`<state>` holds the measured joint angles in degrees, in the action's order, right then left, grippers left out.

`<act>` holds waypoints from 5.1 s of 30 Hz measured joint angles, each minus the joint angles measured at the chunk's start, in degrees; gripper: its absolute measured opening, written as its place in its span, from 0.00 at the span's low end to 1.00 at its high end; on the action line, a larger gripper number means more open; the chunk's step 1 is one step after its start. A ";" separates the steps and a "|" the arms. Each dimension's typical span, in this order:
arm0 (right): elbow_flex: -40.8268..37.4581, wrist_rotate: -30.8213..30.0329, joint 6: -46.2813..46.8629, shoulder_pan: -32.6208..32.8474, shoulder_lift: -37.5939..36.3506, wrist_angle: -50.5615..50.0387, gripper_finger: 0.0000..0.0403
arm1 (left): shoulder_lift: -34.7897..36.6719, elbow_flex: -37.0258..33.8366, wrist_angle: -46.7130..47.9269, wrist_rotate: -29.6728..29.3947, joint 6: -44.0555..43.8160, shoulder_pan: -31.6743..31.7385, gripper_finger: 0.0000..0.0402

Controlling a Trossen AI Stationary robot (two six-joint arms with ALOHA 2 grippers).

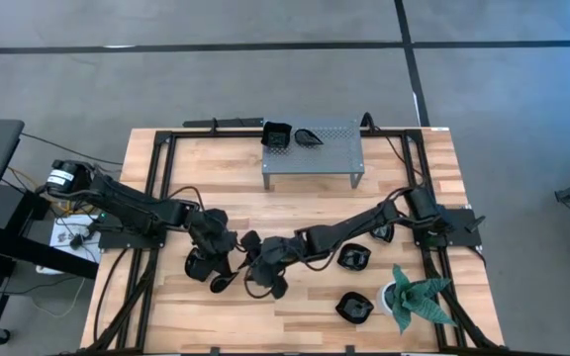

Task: Pick & Place Mini shaped plates
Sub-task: Stack the drop-shaped plate on top of the drop-shaped plate on the shelf

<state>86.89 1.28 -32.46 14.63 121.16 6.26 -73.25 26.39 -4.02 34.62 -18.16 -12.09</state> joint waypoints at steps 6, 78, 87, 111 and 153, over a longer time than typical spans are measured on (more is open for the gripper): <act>0.00 -0.22 -7.27 -0.46 -0.12 0.44 0.38 | 0.00 0.00 -4.34 0.15 -2.45 0.01 0.03; -0.04 0.13 -15.47 0.73 0.01 3.09 0.24 | -0.04 0.02 -11.51 4.87 -10.83 2.11 0.03; -0.04 0.13 -15.47 1.15 0.01 3.15 0.20 | -0.04 0.02 -11.49 4.87 -10.83 2.11 0.04; -0.07 0.24 -15.08 1.80 0.01 2.33 0.06 | -0.04 0.02 -11.09 0.37 -10.79 1.85 0.18; -0.07 -43.36 5.38 3.33 -22.10 -46.79 0.05 | 17.79 0.02 -13.96 -11.51 -1.13 4.84 0.24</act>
<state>86.83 -42.08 -27.08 17.96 99.06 -40.53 -55.46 26.41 -17.98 23.10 -19.29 -7.25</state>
